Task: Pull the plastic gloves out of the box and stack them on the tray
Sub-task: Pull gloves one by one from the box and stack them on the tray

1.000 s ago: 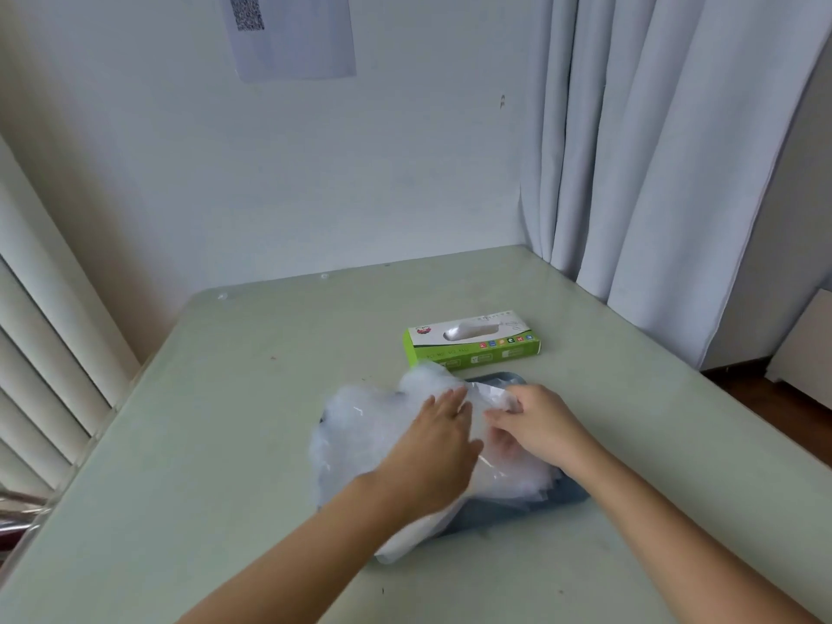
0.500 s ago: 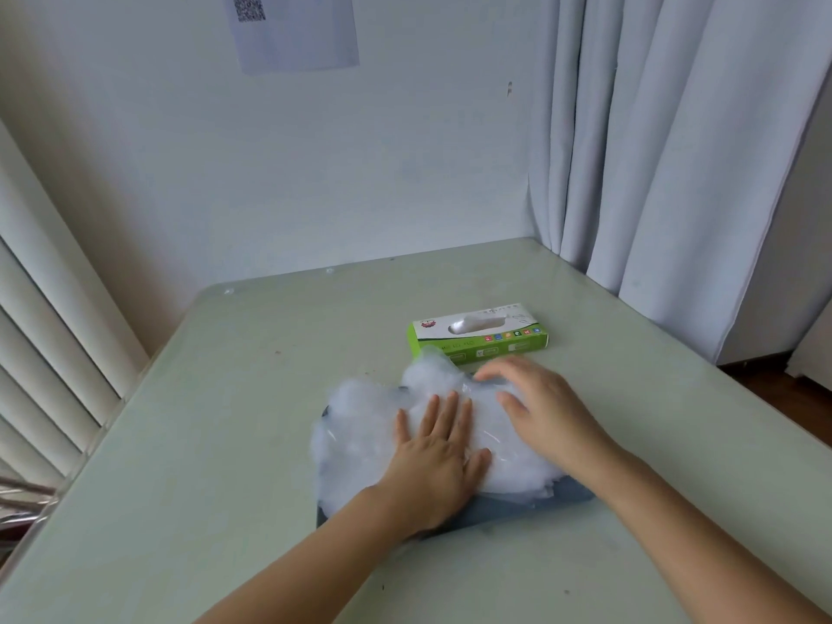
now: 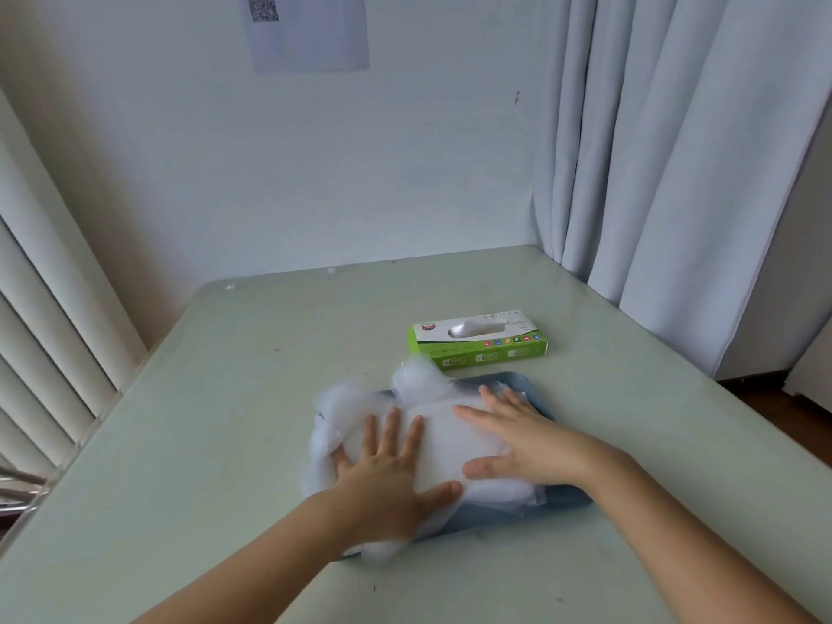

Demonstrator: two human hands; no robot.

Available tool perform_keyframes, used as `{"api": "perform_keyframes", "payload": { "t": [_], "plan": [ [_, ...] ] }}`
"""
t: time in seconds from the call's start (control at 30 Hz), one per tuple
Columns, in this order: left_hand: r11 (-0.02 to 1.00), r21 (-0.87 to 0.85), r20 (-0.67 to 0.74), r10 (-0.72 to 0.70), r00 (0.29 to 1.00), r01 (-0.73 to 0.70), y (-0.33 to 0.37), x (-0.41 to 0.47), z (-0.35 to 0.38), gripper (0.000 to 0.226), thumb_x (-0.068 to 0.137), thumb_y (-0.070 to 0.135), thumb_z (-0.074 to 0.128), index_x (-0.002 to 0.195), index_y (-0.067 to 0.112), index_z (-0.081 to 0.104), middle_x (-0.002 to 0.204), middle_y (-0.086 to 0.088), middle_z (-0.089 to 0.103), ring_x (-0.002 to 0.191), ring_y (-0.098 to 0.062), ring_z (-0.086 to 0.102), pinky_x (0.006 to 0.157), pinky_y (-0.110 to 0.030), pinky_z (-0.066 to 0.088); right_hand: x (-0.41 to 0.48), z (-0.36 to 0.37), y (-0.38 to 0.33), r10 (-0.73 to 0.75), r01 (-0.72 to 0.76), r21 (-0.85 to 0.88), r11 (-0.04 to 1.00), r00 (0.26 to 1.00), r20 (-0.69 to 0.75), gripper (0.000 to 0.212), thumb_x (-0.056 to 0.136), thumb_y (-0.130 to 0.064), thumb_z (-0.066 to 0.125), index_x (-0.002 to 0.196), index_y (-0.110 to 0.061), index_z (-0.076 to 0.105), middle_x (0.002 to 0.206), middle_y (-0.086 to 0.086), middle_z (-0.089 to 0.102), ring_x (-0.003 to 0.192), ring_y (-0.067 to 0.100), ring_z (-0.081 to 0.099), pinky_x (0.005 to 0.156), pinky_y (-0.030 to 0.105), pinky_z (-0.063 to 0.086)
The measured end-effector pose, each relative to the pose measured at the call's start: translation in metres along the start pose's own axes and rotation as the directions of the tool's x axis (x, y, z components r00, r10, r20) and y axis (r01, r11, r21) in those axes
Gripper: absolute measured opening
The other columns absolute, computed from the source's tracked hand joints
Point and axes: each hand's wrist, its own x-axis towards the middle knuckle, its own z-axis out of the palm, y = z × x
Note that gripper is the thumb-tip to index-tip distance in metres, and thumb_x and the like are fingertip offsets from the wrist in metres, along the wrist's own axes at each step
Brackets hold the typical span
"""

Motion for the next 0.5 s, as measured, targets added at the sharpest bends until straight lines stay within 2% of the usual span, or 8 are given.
{"api": "perform_keyframes", "payload": {
  "t": [0.07,0.13,0.2,0.23,0.3,0.37,0.43,0.5],
  "plan": [
    [1.0,-0.005,0.055,0.02,0.998,-0.02,-0.003,-0.001,-0.015,0.092,0.086,0.074,0.035,0.15,0.03,-0.015,0.157,0.002,-0.023,0.146,-0.026,-0.017,0.114,-0.058,-0.003,0.001,-0.006,-0.004,0.009,-0.007,0.011,1.0,0.989,-0.147,0.075,0.08,-0.055,0.066,0.145,-0.031,0.038,0.159,0.005,0.016,0.147,0.02,0.009,0.117,0.029,0.013],
    [0.999,0.002,0.069,0.042,0.997,-0.043,-0.003,0.001,-0.035,0.088,0.086,0.069,0.042,0.153,0.027,0.004,0.161,0.002,-0.002,0.148,-0.024,0.002,0.116,-0.053,0.005,0.01,-0.017,-0.003,-0.009,0.018,0.016,1.0,0.903,-0.43,0.05,0.079,-0.047,0.072,0.12,-0.02,0.063,0.132,0.002,0.051,0.125,0.019,0.046,0.1,0.028,0.036],
    [0.998,-0.044,0.023,0.052,0.998,-0.051,-0.002,0.009,-0.053,0.075,0.086,0.066,0.048,0.147,0.026,0.03,0.154,0.003,0.03,0.14,-0.021,0.029,0.115,-0.043,0.021,0.027,-0.03,0.001,0.017,0.026,0.059,0.998,0.78,-0.626,0.022,0.082,-0.035,0.071,0.096,-0.017,0.07,0.107,-0.002,0.062,0.099,0.017,0.059,0.084,0.032,0.045],
    [0.994,-0.096,-0.032,0.057,0.998,-0.06,-0.001,0.014,-0.062,0.067,0.086,0.063,0.051,0.141,0.025,0.042,0.146,0.003,0.043,0.133,-0.019,0.04,0.111,-0.036,0.03,0.035,-0.039,0.005,0.05,0.007,0.083,0.997,0.743,-0.667,0.013,0.084,-0.028,0.069,0.088,-0.016,0.07,0.1,-0.002,0.063,0.092,0.018,0.06,0.08,0.033,0.046],
    [0.969,-0.226,-0.183,0.064,0.981,-0.105,0.003,0.03,-0.08,0.049,0.088,0.053,0.056,0.126,0.022,0.059,0.129,0.002,0.059,0.118,-0.016,0.054,0.099,-0.028,0.042,0.055,-0.055,0.012,0.131,-0.075,0.111,0.991,0.724,-0.678,0.013,0.085,-0.022,0.064,0.081,-0.011,0.071,0.09,0.001,0.065,0.085,0.02,0.059,0.074,0.033,0.047],
    [0.935,-0.324,-0.316,0.04,0.948,-0.147,0.005,0.052,-0.096,0.037,0.089,0.042,0.06,0.117,0.018,0.065,0.12,0.0,0.065,0.109,-0.016,0.059,0.091,-0.025,0.045,0.075,-0.068,0.019,0.219,-0.158,0.153,0.976,0.742,-0.633,0.022,0.084,-0.024,0.064,0.076,-0.006,0.072,0.074,0.005,0.064,0.071,0.021,0.056,0.064,0.032,0.044],
    [0.915,-0.36,-0.377,0.038,0.925,-0.184,0.007,0.075,-0.107,0.037,0.09,0.035,0.06,0.122,0.016,0.062,0.124,-0.001,0.063,0.113,-0.016,0.057,0.091,-0.024,0.042,0.093,-0.074,0.021,0.318,-0.231,0.223,0.947,0.769,-0.555,0.037,0.079,-0.038,0.069,0.062,-0.005,0.067,0.056,0.004,0.05,0.056,0.018,0.044,0.053,0.03,0.034],
    [0.912,-0.354,-0.382,0.061,0.922,-0.207,0.009,0.098,-0.111,0.044,0.093,0.033,0.058,0.132,0.014,0.054,0.132,-0.002,0.057,0.121,-0.018,0.051,0.096,-0.025,0.037,0.108,-0.075,0.021,0.404,-0.307,0.272,0.912,0.781,-0.476,0.049,0.07,-0.058,0.072,0.065,-0.012,0.058,0.062,0.001,0.049,0.059,0.019,0.046,0.052,0.029,0.033]
  ]
}}
